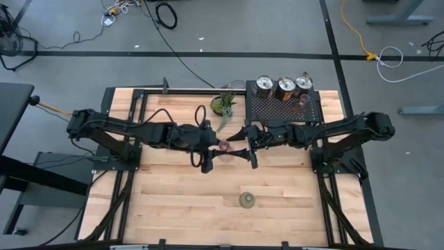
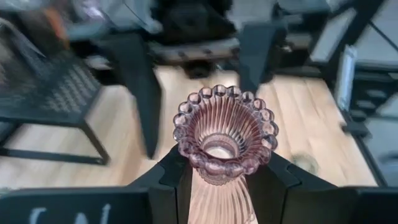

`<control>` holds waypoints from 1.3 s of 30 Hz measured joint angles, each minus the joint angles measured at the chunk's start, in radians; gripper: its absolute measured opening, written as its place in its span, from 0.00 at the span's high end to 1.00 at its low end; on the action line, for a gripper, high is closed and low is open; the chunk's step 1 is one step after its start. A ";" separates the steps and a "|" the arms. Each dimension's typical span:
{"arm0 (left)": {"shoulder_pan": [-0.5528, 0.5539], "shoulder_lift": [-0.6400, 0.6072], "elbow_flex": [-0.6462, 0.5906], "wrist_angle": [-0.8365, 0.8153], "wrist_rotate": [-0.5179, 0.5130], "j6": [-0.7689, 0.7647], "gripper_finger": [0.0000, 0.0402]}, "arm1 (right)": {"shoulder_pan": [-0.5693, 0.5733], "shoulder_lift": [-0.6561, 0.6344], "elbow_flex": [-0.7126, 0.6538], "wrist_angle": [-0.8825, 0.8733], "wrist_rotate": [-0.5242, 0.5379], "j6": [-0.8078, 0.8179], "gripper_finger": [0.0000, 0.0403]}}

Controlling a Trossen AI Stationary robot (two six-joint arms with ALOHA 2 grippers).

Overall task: Pick & Place candle stick holders
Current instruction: Align the pink glass candle holder with the pink glass candle holder on the shelf

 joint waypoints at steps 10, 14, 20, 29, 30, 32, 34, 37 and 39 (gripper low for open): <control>0.013 -0.008 0.072 -0.037 0.026 0.051 0.70 | 0.013 -0.007 0.000 0.004 0.032 -0.008 0.35; 0.015 -0.009 0.079 -0.040 0.019 0.055 0.70 | 0.013 -0.003 -0.001 0.052 0.034 -0.012 0.35; 0.013 -0.010 0.081 -0.038 0.008 0.055 0.70 | 0.012 -0.002 -0.002 0.063 0.027 -0.012 0.35; 0.020 -0.010 0.081 -0.036 0.022 0.053 0.70 | 0.048 -0.002 -0.002 0.063 0.041 -0.052 0.35; 0.020 -0.010 0.081 -0.035 0.024 0.053 0.70 | 0.053 -0.002 -0.002 0.063 0.050 -0.058 0.35; 0.020 -0.010 0.081 -0.035 0.022 0.057 0.70 | 0.057 -0.002 -0.002 0.064 0.065 -0.078 0.35; 0.020 -0.010 0.081 -0.035 0.018 0.058 0.70 | 0.058 -0.002 -0.002 0.065 0.080 -0.081 0.35; 0.020 -0.010 0.081 -0.034 0.019 0.058 0.70 | 0.058 -0.002 -0.002 0.068 0.080 -0.080 0.35; 0.021 -0.010 0.081 -0.034 0.019 0.058 0.70 | 0.058 -0.002 -0.002 0.072 0.080 -0.080 0.35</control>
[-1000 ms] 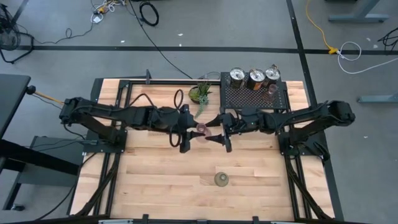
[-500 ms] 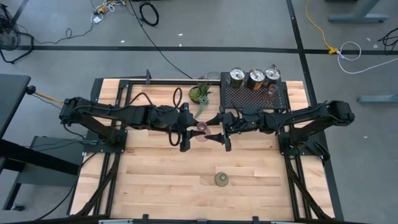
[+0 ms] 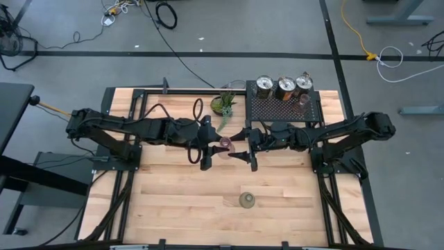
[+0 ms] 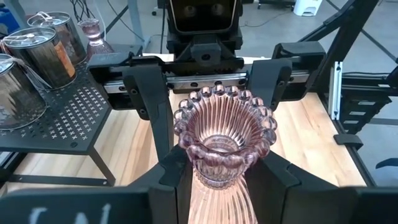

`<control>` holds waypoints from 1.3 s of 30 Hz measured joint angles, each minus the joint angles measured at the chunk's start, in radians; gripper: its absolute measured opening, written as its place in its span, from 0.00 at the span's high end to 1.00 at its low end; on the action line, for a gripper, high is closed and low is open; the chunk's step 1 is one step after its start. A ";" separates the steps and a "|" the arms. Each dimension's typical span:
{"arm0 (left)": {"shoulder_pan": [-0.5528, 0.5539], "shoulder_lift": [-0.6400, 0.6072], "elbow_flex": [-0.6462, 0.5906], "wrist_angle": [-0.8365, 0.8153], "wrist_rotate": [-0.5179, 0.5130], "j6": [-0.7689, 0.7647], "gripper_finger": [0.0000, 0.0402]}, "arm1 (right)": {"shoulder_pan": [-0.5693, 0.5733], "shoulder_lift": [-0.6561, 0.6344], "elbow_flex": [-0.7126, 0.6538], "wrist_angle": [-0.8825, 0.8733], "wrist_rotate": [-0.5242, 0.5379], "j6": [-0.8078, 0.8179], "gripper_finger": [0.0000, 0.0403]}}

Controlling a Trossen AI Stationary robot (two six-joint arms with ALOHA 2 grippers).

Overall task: Pick & Place candle stick holders
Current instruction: Align the pink glass candle holder with the pink glass candle holder on the shelf

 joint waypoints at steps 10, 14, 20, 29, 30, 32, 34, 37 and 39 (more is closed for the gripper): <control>0.001 0.002 0.000 0.002 -0.003 0.009 0.70 | 0.000 0.100 0.033 0.074 0.022 0.003 0.25; 0.002 0.002 0.000 0.020 -0.006 0.009 0.70 | 0.001 0.148 0.087 0.060 0.062 -0.003 0.20; 0.002 0.002 0.000 0.015 -0.012 0.013 0.70 | 0.002 0.165 0.107 0.047 0.119 0.003 0.28; 0.002 0.002 0.000 0.016 -0.002 0.005 0.70 | 0.010 0.152 0.108 0.014 0.122 0.010 0.28; 0.002 0.002 0.000 0.015 -0.002 0.006 0.70 | 0.009 0.152 0.108 0.012 0.122 0.007 0.28; 0.002 0.002 0.000 0.015 -0.003 0.005 0.70 | 0.009 0.152 0.108 0.011 0.123 0.001 0.28; 0.002 0.002 0.000 0.012 -0.008 0.007 0.65 | 0.009 0.150 0.108 0.007 0.123 -0.002 0.29; 0.002 0.000 0.002 0.023 -0.033 0.008 0.54 | 0.004 0.130 0.103 -0.037 0.124 -0.020 0.29; 0.002 -0.002 0.003 0.025 -0.045 0.005 0.49 | -0.004 0.100 0.103 -0.084 0.149 -0.027 0.29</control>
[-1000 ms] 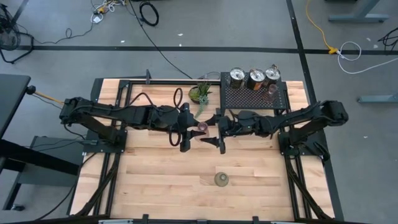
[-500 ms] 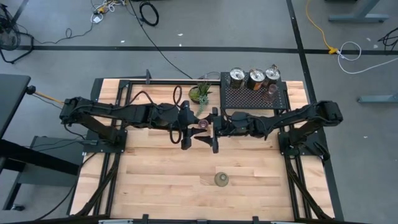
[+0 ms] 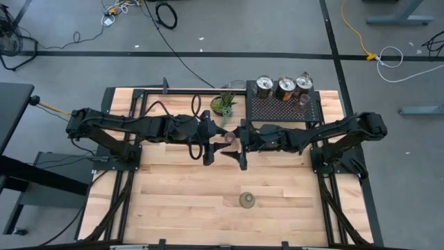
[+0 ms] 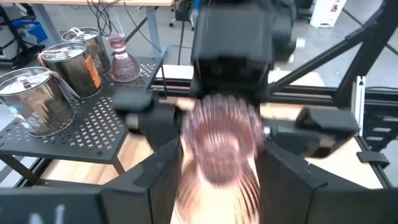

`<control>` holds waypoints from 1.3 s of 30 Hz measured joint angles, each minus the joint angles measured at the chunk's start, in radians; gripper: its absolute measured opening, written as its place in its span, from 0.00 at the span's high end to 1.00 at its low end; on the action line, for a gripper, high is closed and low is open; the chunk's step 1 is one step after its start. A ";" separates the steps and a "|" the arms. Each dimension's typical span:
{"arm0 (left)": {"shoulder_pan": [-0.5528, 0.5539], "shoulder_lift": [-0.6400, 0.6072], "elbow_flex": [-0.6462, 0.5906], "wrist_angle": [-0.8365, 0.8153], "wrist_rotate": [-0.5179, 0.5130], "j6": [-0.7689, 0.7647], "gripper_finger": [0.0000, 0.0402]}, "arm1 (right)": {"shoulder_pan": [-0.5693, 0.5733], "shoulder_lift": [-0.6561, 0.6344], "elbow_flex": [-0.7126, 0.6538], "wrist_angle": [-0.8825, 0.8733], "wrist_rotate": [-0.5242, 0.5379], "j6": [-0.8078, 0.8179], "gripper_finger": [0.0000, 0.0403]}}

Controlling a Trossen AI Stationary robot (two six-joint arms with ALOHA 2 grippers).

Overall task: Pick & Place candle stick holders
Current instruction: Align the pink glass candle holder with the pink glass candle holder on the shelf

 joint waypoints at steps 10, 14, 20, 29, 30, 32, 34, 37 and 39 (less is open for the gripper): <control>-0.003 0.000 0.000 -0.008 0.004 -0.012 0.52 | -0.007 -0.225 -0.004 -0.262 0.279 -0.062 0.29; -0.003 0.001 0.000 -0.020 0.006 -0.017 0.55 | -0.009 -0.362 -0.116 -0.258 0.427 -0.049 0.29; -0.003 0.002 0.000 -0.026 0.008 -0.019 0.56 | -0.028 -0.627 -0.392 -0.144 0.651 0.019 0.29; -0.003 0.002 -0.001 0.032 0.001 -0.011 0.56 | -0.081 -0.738 -0.594 -0.017 0.867 0.071 0.29; -0.003 0.002 -0.001 0.041 0.000 -0.011 0.56 | -0.097 -0.734 -0.606 -0.018 0.880 0.076 0.29; -0.003 0.002 -0.001 0.050 0.000 -0.010 0.56 | -0.133 -0.725 -0.625 -0.024 0.886 0.098 0.29; -0.003 0.002 -0.001 0.053 -0.001 -0.010 0.56 | -0.170 -0.724 -0.638 -0.019 0.851 0.126 0.29; -0.003 0.002 -0.001 0.052 -0.001 -0.009 0.56 | -0.229 -0.716 -0.675 0.022 0.791 0.155 0.29; -0.003 0.002 -0.001 0.051 -0.002 -0.009 0.56 | -0.263 -0.712 -0.693 0.043 0.770 0.157 0.29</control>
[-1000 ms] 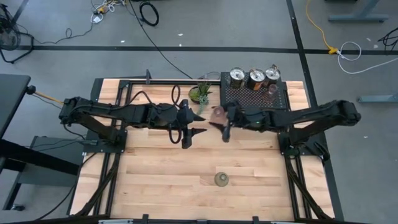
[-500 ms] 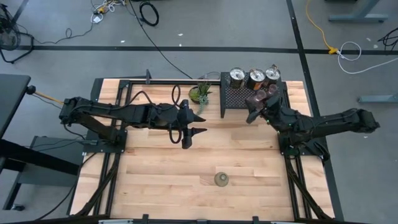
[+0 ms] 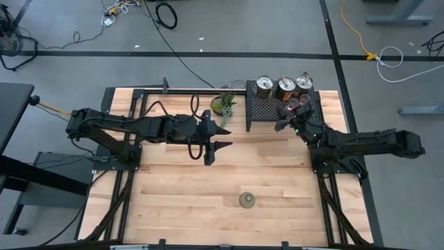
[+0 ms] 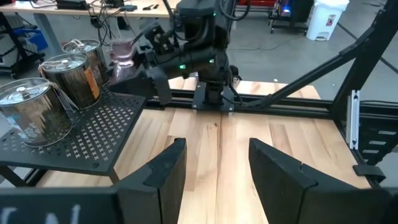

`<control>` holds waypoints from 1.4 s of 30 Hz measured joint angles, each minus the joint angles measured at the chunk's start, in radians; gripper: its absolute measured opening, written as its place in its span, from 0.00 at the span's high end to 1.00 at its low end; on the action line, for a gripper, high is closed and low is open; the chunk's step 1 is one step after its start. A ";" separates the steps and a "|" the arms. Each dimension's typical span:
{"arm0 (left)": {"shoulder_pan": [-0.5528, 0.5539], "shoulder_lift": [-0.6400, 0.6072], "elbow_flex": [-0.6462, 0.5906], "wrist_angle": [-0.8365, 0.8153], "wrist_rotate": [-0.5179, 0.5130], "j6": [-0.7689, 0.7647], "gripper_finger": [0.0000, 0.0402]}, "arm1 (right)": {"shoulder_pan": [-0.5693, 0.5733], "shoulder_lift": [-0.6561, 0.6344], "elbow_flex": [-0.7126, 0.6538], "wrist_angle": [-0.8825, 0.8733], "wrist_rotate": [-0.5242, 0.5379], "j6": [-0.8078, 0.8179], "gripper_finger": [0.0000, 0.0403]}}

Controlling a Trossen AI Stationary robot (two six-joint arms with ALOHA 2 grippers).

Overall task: Pick & Place candle stick holders
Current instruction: Align the pink glass candle holder with the pink glass candle holder on the shelf

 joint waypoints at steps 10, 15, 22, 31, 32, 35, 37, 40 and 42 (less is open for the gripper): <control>0.000 0.000 0.000 0.000 0.000 0.000 0.56 | -0.150 0.022 -0.056 0.078 -0.147 0.048 0.29; 0.000 0.000 -0.001 0.001 0.000 0.000 0.56 | -0.205 0.091 -0.056 0.120 -0.226 0.053 0.29; 0.000 0.000 -0.001 0.001 0.000 0.000 0.56 | -0.247 0.213 -0.057 0.208 -0.253 0.052 0.29; 0.000 0.000 -0.001 0.001 0.000 0.000 0.56 | -0.257 0.265 -0.055 0.245 -0.282 0.036 0.29; 0.000 0.000 -0.001 0.001 0.000 0.000 0.56 | -0.257 0.265 -0.055 0.244 -0.270 0.037 0.29; 0.000 0.000 -0.001 0.001 0.000 0.000 0.56 | -0.257 0.265 -0.055 0.241 -0.232 0.044 0.29; 0.000 0.000 -0.001 0.001 0.000 0.000 0.56 | -0.256 0.265 -0.055 0.240 -0.205 0.046 0.29; 0.000 0.000 -0.001 0.001 0.000 0.000 0.56 | -0.257 0.265 -0.055 0.259 -0.187 0.053 0.18; 0.000 0.000 -0.001 0.001 0.000 0.000 0.56 | -0.257 0.265 -0.055 0.283 -0.187 0.055 0.10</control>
